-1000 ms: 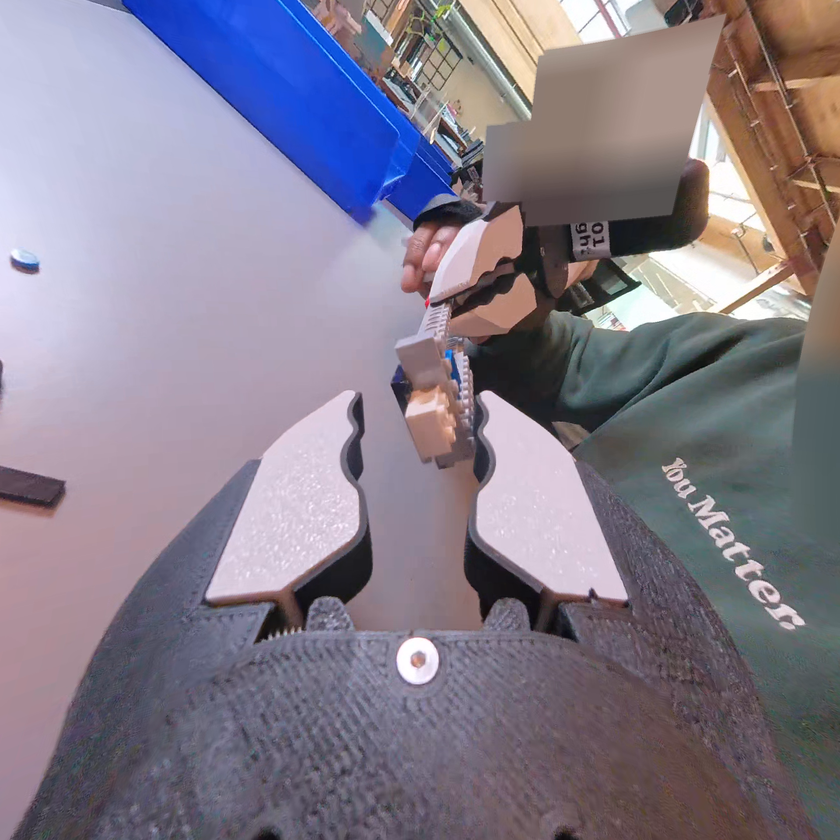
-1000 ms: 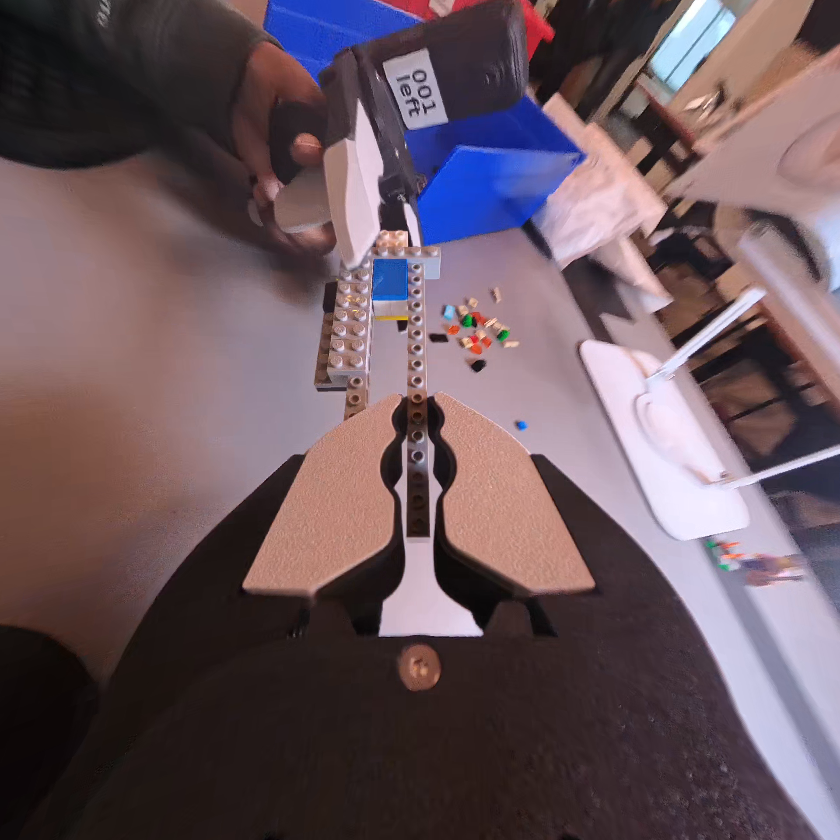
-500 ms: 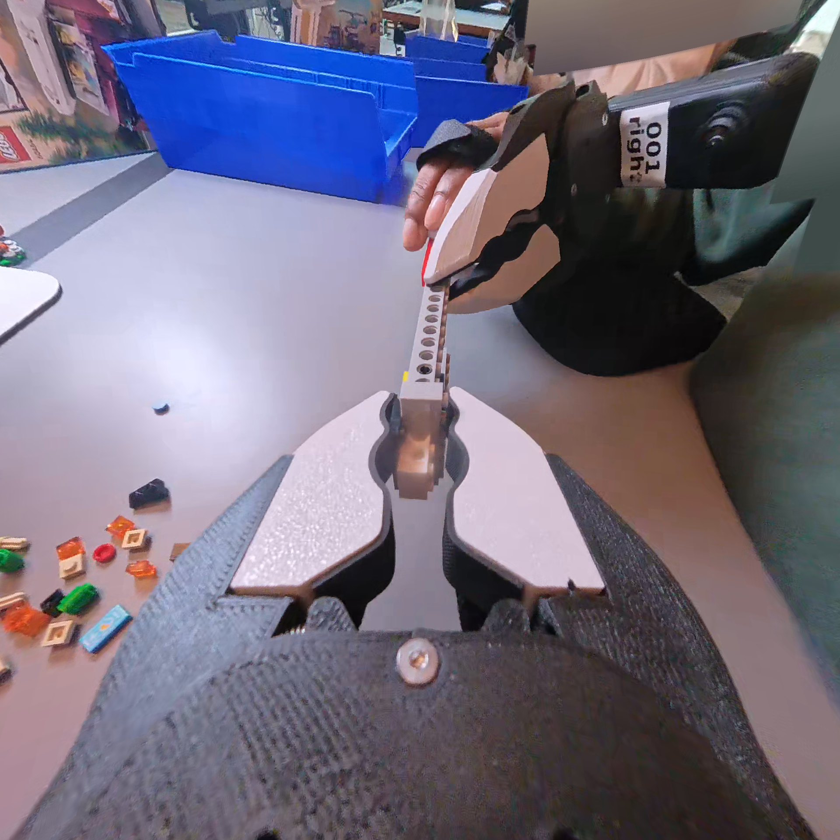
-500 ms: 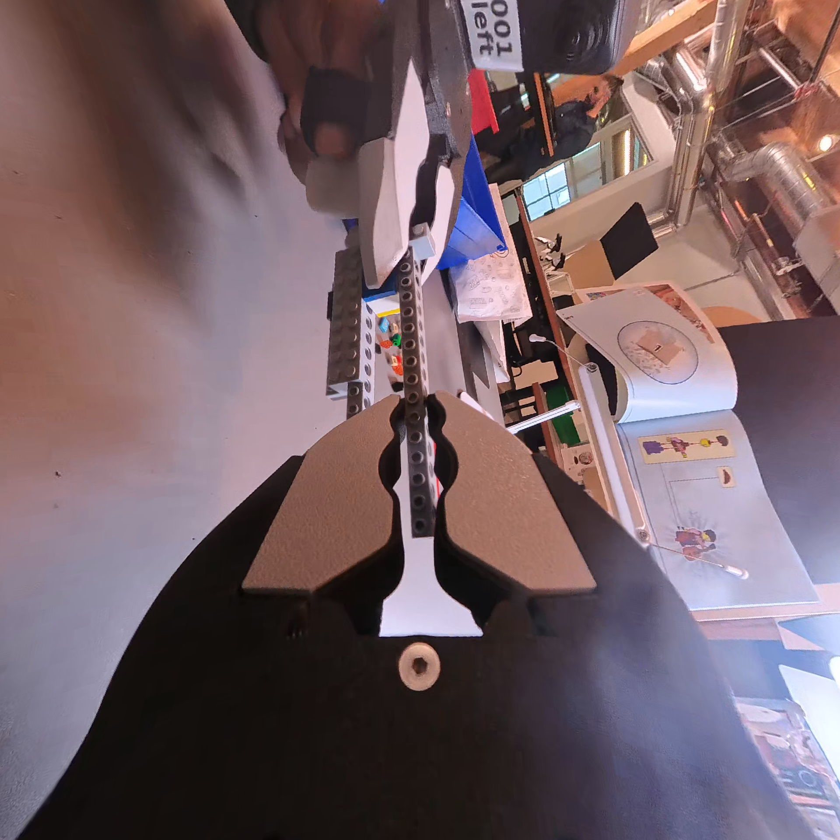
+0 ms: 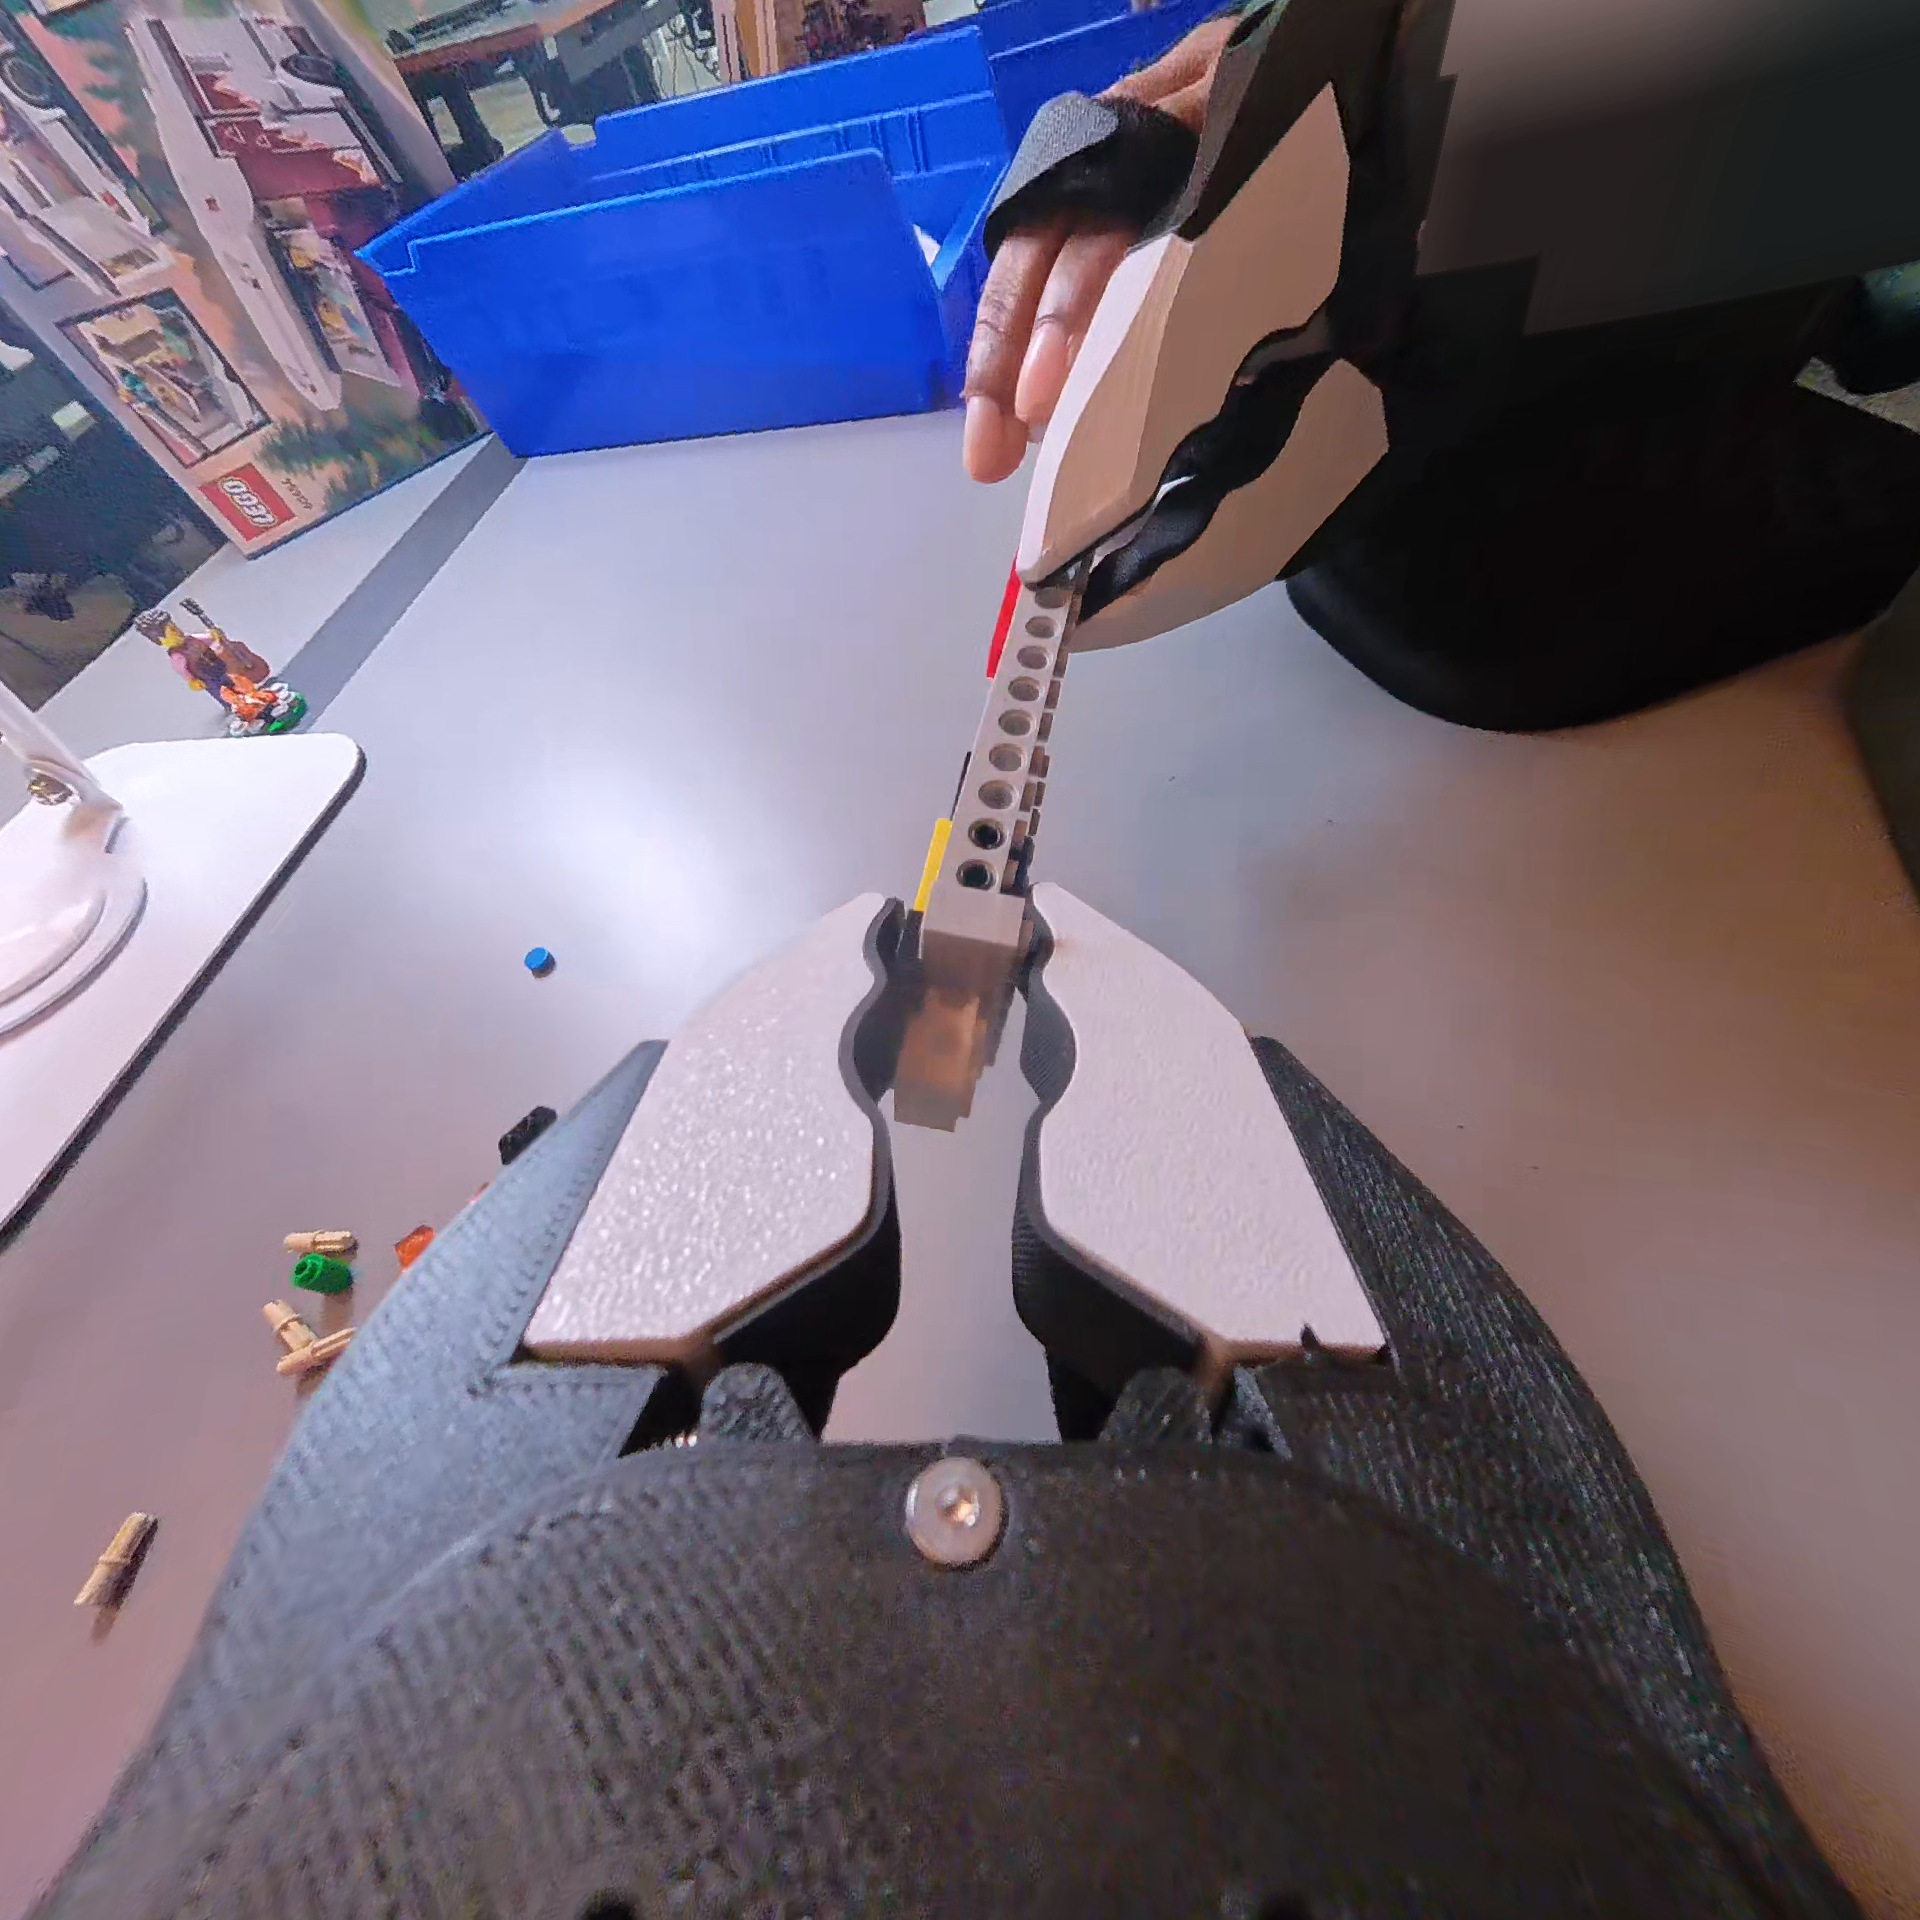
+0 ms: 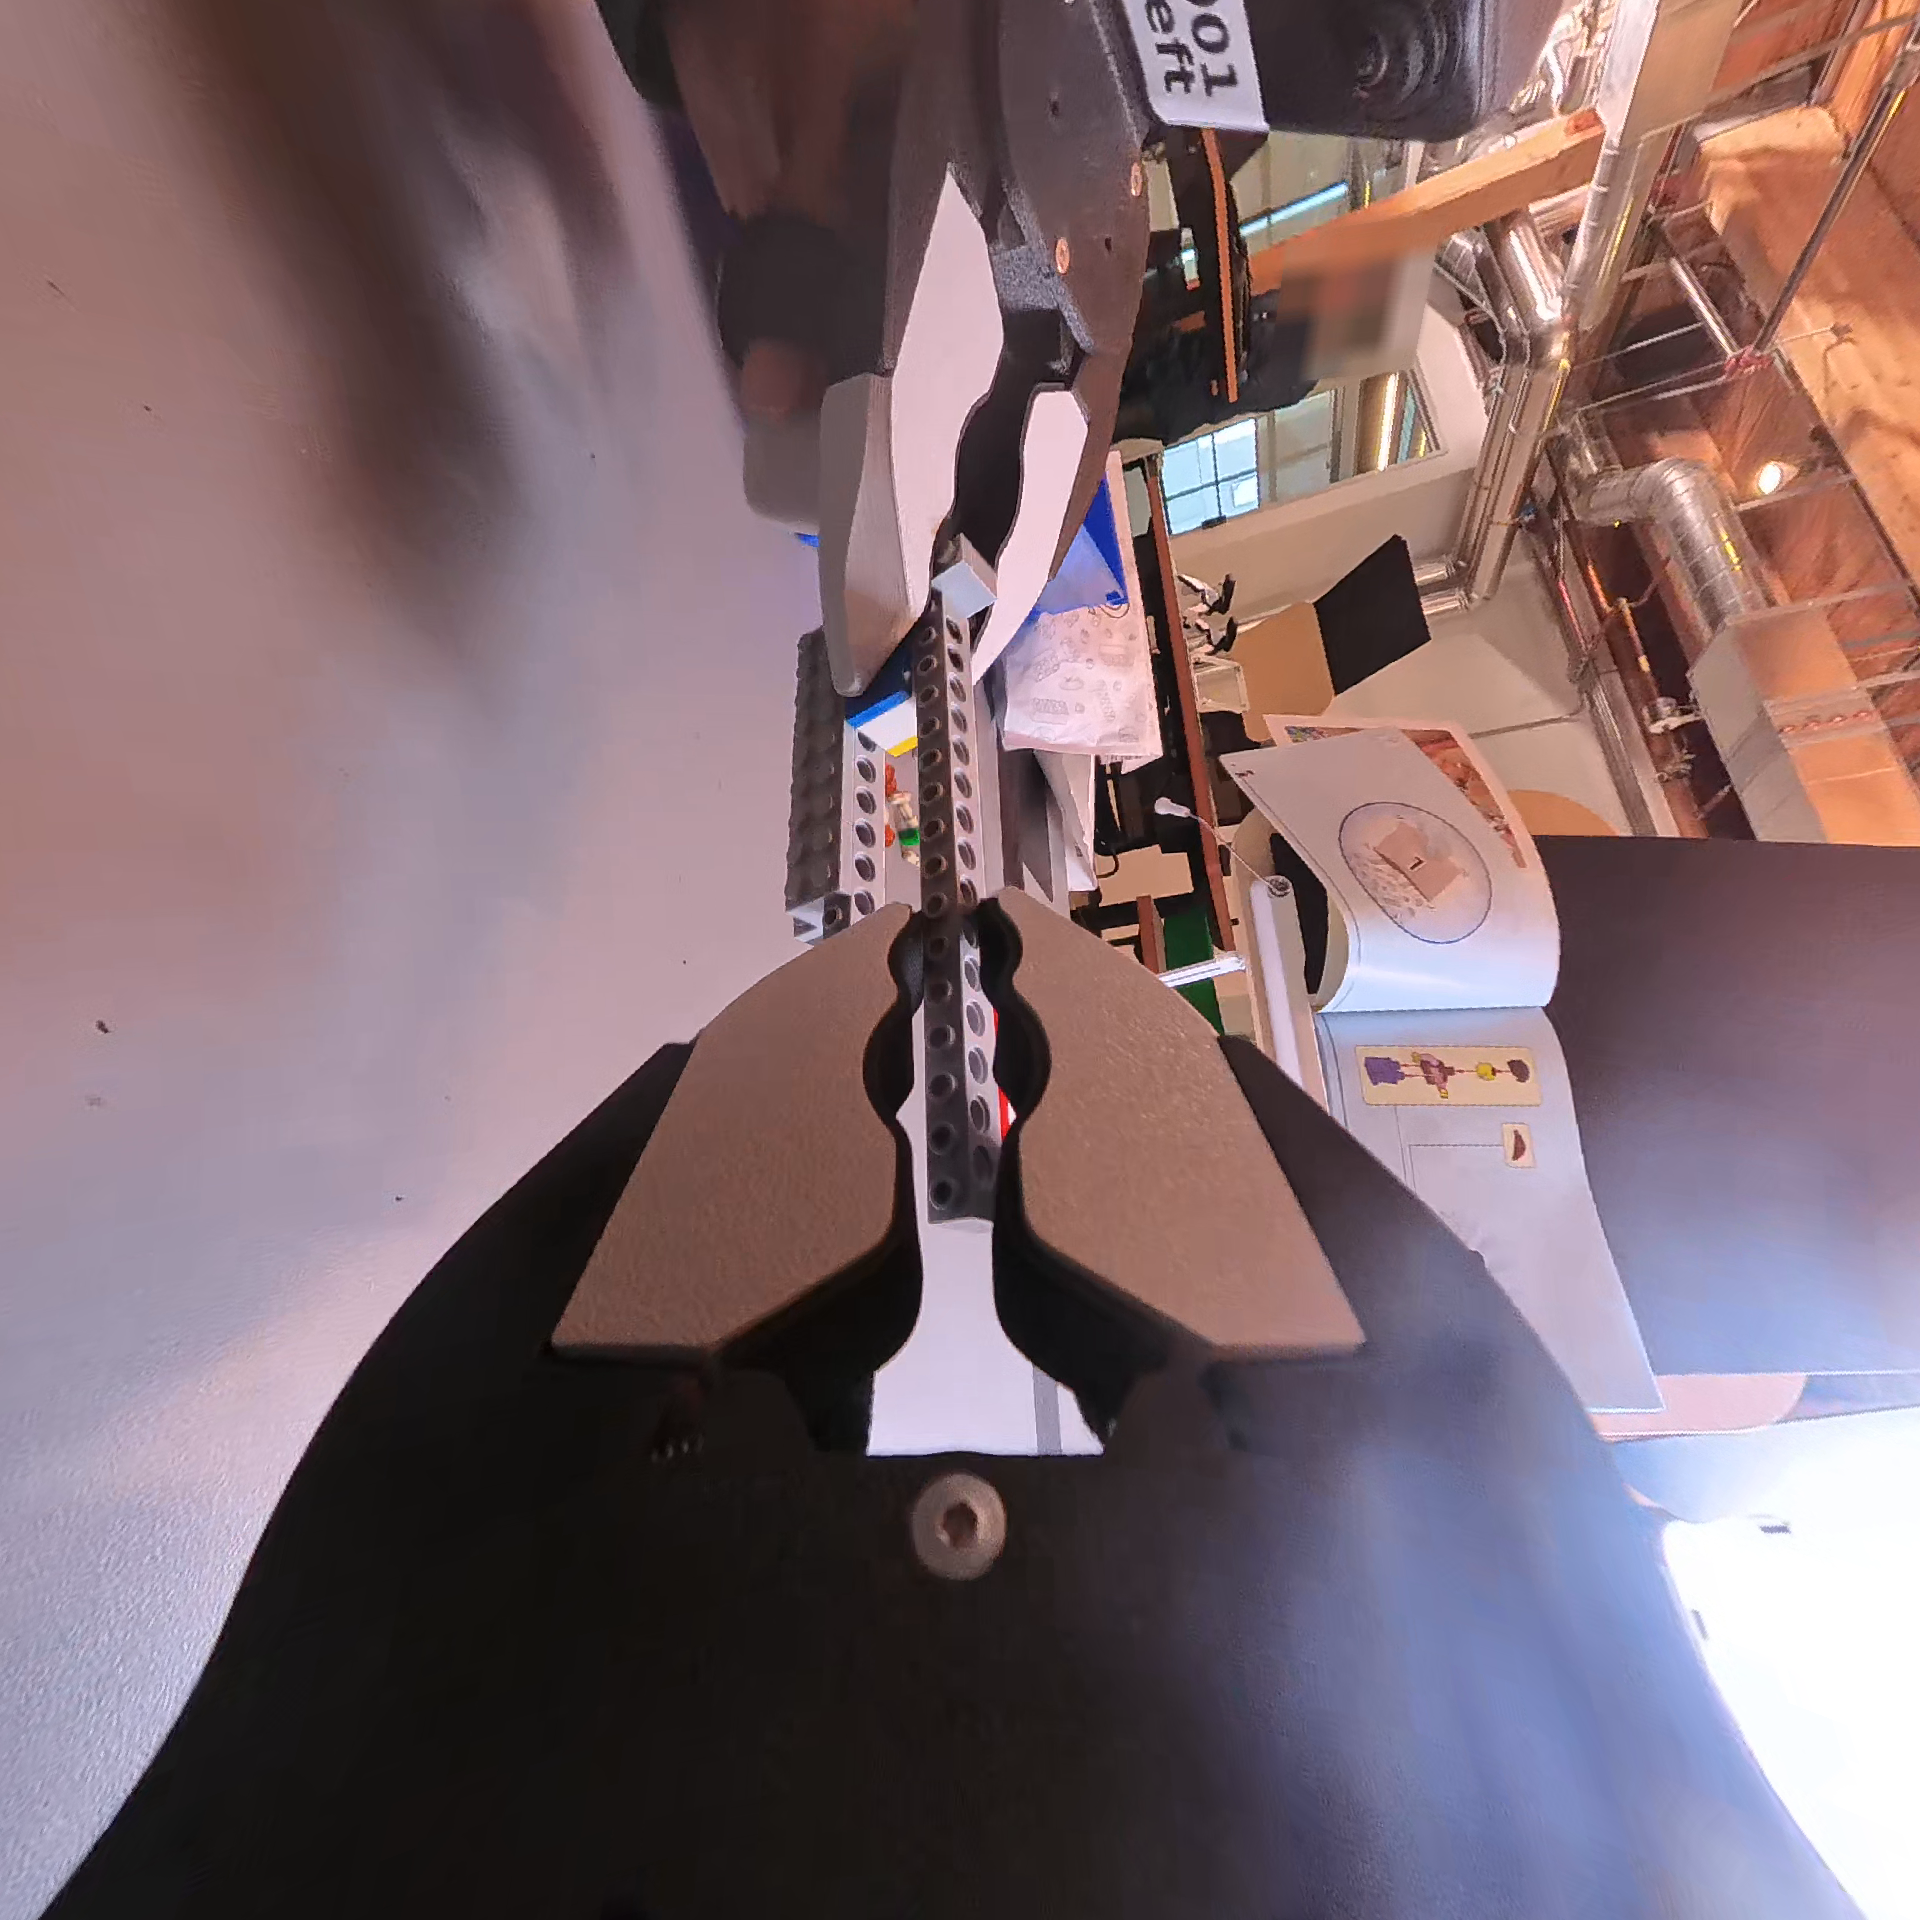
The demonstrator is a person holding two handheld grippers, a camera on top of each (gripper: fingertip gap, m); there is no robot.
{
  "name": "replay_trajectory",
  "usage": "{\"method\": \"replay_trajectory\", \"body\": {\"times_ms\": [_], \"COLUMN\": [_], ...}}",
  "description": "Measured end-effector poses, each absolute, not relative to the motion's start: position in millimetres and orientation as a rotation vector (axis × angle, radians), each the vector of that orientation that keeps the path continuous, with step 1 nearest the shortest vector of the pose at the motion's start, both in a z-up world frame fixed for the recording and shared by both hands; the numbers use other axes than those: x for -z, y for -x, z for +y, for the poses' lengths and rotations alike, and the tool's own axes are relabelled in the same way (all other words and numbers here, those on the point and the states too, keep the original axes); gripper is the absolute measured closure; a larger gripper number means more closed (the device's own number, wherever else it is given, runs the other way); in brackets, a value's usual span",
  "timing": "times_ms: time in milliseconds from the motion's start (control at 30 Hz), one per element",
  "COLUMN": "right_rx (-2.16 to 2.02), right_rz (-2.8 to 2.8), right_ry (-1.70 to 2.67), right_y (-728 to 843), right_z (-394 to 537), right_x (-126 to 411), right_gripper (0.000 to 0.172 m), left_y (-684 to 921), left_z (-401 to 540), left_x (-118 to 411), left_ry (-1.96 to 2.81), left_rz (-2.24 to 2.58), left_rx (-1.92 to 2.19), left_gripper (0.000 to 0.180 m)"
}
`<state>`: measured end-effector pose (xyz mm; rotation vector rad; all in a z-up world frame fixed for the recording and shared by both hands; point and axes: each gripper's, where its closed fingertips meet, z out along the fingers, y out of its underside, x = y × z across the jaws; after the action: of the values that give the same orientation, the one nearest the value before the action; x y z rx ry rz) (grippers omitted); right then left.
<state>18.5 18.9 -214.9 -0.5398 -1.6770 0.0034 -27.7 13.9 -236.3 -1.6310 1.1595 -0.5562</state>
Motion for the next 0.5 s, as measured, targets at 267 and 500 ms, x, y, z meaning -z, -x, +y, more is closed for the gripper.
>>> {"method": "replay_trajectory", "body": {"times_ms": [267,500], "right_rx": [0.006,-0.050], "right_rz": [-1.655,-1.674], "right_ry": [0.551,0.619], "right_y": [-19,-17], "right_z": [26,28], "right_x": [212,225], "right_gripper": [0.161,0.159], "left_y": [27,31], "left_z": [18,14], "left_x": [229,235], "left_ry": [1.598,1.588], "left_rz": [1.167,1.208], "left_rx": [0.457,0.385], "left_gripper": [0.160,0.161]}}
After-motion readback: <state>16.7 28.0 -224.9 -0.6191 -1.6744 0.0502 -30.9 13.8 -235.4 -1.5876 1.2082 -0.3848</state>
